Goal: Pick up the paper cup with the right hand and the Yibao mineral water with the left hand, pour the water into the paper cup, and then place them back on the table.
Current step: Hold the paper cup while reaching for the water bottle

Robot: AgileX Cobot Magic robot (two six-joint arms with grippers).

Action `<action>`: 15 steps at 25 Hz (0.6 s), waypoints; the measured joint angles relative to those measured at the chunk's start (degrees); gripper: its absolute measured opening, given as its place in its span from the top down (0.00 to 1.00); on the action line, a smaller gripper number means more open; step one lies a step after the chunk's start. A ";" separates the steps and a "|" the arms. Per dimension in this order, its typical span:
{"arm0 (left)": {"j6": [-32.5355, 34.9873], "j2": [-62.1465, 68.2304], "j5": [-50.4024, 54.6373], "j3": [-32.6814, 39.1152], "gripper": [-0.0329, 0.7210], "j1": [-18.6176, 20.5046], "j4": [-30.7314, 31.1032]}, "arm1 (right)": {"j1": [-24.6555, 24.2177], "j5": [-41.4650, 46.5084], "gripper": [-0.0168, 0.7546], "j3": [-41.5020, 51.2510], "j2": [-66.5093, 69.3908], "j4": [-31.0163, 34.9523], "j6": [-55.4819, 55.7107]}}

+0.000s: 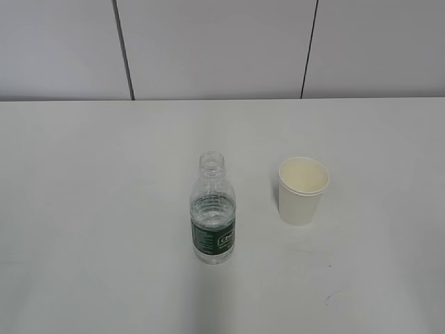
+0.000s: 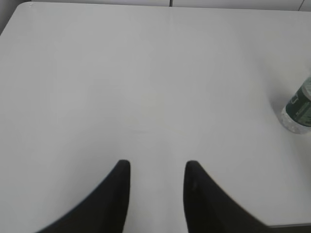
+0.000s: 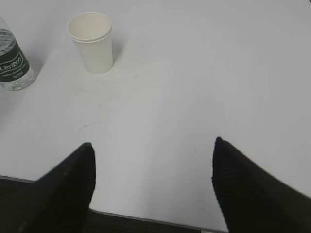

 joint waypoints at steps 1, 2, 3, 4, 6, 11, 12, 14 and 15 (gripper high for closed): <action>0.00 0.00 0.00 0.00 0.64 0.00 0.00 | 0.00 0.00 0.22 0.00 0.00 0.00 0.00; 0.00 0.00 0.00 0.00 0.64 0.00 0.00 | 0.00 0.00 0.22 0.00 0.00 0.00 0.00; 0.00 0.00 0.00 0.00 0.64 0.00 0.00 | 0.00 0.00 0.22 0.00 0.00 0.00 0.00; 0.00 0.00 0.00 0.00 0.64 0.00 0.00 | 0.00 0.00 0.22 0.00 0.00 0.00 0.00; 0.00 0.00 0.00 0.00 0.64 0.00 0.00 | 0.00 0.00 0.22 0.00 0.00 0.00 0.00; 0.00 0.00 0.00 0.00 0.64 0.00 0.00 | 0.00 0.00 0.22 0.00 0.00 0.00 0.00; 0.00 0.00 0.00 0.00 0.64 0.00 0.00 | 0.00 0.00 0.22 0.00 0.00 0.00 0.00; 0.00 0.00 0.00 0.00 0.64 0.00 0.00 | 0.00 0.00 0.22 0.00 0.00 0.00 0.00; 0.00 0.00 0.00 0.00 0.64 0.00 0.00 | 0.00 0.00 0.22 0.00 0.00 0.00 0.00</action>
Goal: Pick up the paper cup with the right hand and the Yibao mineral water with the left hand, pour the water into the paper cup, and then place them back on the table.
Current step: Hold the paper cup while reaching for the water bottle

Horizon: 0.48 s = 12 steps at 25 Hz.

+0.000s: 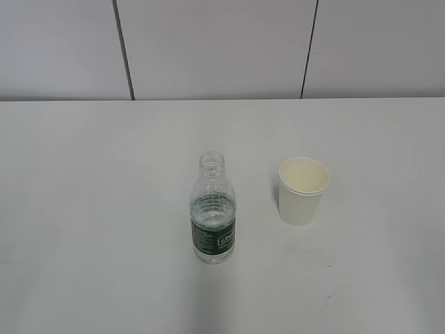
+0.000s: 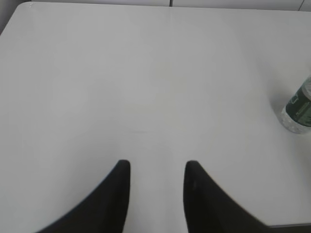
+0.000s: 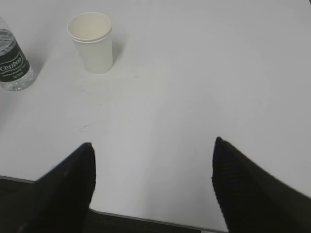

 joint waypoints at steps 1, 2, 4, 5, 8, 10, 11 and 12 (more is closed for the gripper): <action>0.00 0.00 0.00 0.00 0.64 0.00 0.00 | 0.00 0.00 0.22 0.00 0.00 0.00 0.00; 0.00 0.00 0.00 0.00 0.64 0.00 0.00 | 0.00 0.00 0.22 0.00 0.00 0.00 0.00; 0.00 0.00 0.00 0.00 0.64 0.00 0.00 | 0.00 0.00 0.22 0.00 0.00 0.00 0.00; 0.00 0.00 0.00 0.00 0.64 0.00 0.00 | 0.00 0.00 0.22 0.00 0.00 0.00 0.00; 0.00 0.00 0.00 0.00 0.64 0.00 0.00 | 0.00 0.00 0.22 0.00 0.00 0.00 0.00; 0.00 0.00 0.00 0.00 0.64 0.00 0.00 | 0.00 0.00 0.22 0.00 0.00 0.00 0.00; 0.00 0.00 0.00 0.00 0.64 0.00 0.00 | 0.00 0.00 0.22 0.00 0.00 0.00 0.00; 0.00 0.00 0.00 0.00 0.64 0.00 0.00 | 0.00 0.00 0.22 0.00 0.00 0.00 0.00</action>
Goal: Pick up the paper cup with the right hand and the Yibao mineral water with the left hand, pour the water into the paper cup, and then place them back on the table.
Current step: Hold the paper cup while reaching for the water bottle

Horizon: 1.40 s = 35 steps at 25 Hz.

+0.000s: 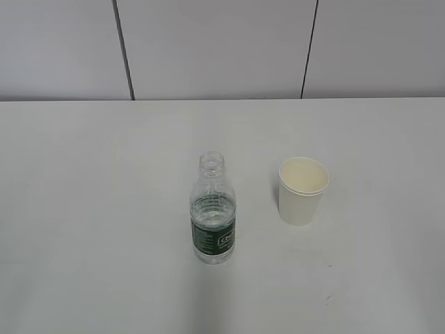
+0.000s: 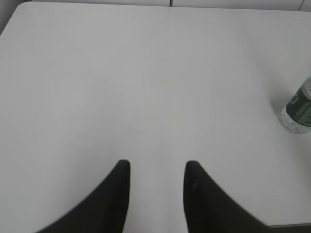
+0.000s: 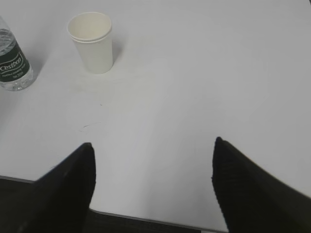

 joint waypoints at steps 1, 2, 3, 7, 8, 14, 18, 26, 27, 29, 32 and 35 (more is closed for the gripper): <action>0.00 0.00 0.00 0.00 0.64 0.00 0.00 | 0.00 0.00 0.22 0.00 0.00 0.00 0.00; 0.00 0.00 0.00 0.00 0.64 0.00 0.00 | 0.00 0.00 0.22 0.00 0.00 0.00 0.00; 0.00 0.00 0.00 0.00 0.64 0.00 0.00 | 0.00 0.00 0.22 0.00 0.00 0.00 0.00; 0.00 0.00 0.00 0.00 0.64 0.00 0.00 | 0.00 0.00 0.22 0.00 0.00 0.00 0.00; 0.00 0.00 0.00 0.00 0.64 0.00 0.00 | 0.00 0.00 0.22 0.00 0.00 0.00 0.00; 0.00 0.00 0.00 0.00 0.64 0.00 -0.02 | 0.00 0.00 0.22 0.00 0.00 0.00 0.00; 0.00 0.00 0.00 0.00 0.62 0.00 -0.02 | 0.00 0.00 0.22 0.00 0.00 0.00 0.00; 0.00 0.00 0.00 0.00 0.27 0.00 -0.02 | 0.00 0.00 0.22 0.00 0.00 0.00 0.00; 0.00 0.00 0.00 0.00 0.23 0.00 -0.02 | 0.00 0.00 0.22 0.00 0.00 0.00 0.00; 0.00 0.00 0.00 0.00 0.20 0.00 -0.02 | 0.00 0.00 0.22 0.00 0.00 0.00 0.00; 0.00 0.00 0.00 0.00 0.19 0.00 -0.02 | 0.00 -0.42 0.22 0.00 0.00 0.00 0.00; 0.00 0.00 0.00 0.00 0.19 0.00 -0.02 | 0.00 -0.49 0.22 0.00 0.00 0.00 0.00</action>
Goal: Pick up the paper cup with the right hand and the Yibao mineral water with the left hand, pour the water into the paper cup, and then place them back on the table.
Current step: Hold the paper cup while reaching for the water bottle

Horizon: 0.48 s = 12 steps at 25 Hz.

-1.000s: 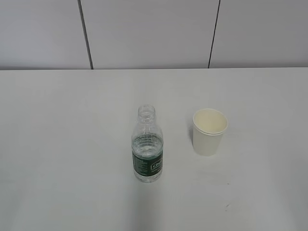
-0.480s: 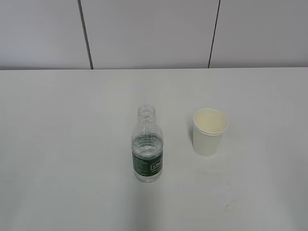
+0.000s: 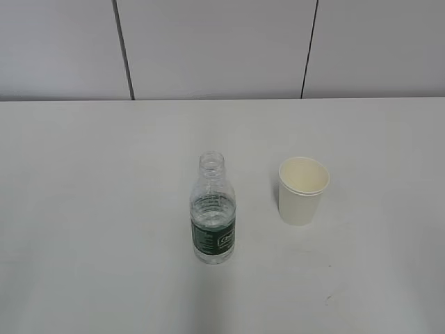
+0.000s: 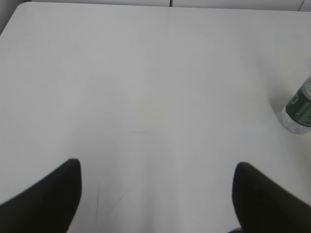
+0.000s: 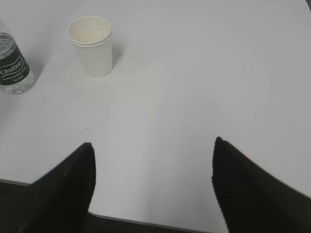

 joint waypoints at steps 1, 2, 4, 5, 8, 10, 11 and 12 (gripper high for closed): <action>0.00 0.00 -0.05 0.00 0.19 0.00 0.00 | 0.00 -0.06 0.22 0.00 0.00 0.00 0.00; 0.00 0.00 -0.05 0.00 0.19 0.00 0.00 | 0.00 -0.30 0.22 0.00 0.00 0.00 0.00; 0.00 0.00 -0.05 0.00 0.19 0.00 0.00 | 0.00 -1.97 0.22 -0.36 0.00 0.23 0.00; 0.00 0.00 -0.05 0.00 0.19 0.00 0.00 | 0.00 -3.47 0.22 -0.62 0.00 0.34 0.00; 0.00 0.00 -0.32 -0.23 0.19 0.00 0.09 | 0.00 -10.94 0.22 -0.61 0.00 0.48 0.00; 0.00 0.00 -1.10 -0.57 0.19 0.00 0.54 | 0.00 -15.22 0.22 0.48 0.00 0.58 0.00; 0.00 0.00 -1.50 -0.72 0.19 0.00 0.71 | 0.00 -17.22 0.22 1.29 0.00 0.58 0.00; 0.00 0.00 -1.80 -0.77 0.19 0.00 0.81 | 0.00 -18.75 0.22 2.49 0.00 0.58 0.00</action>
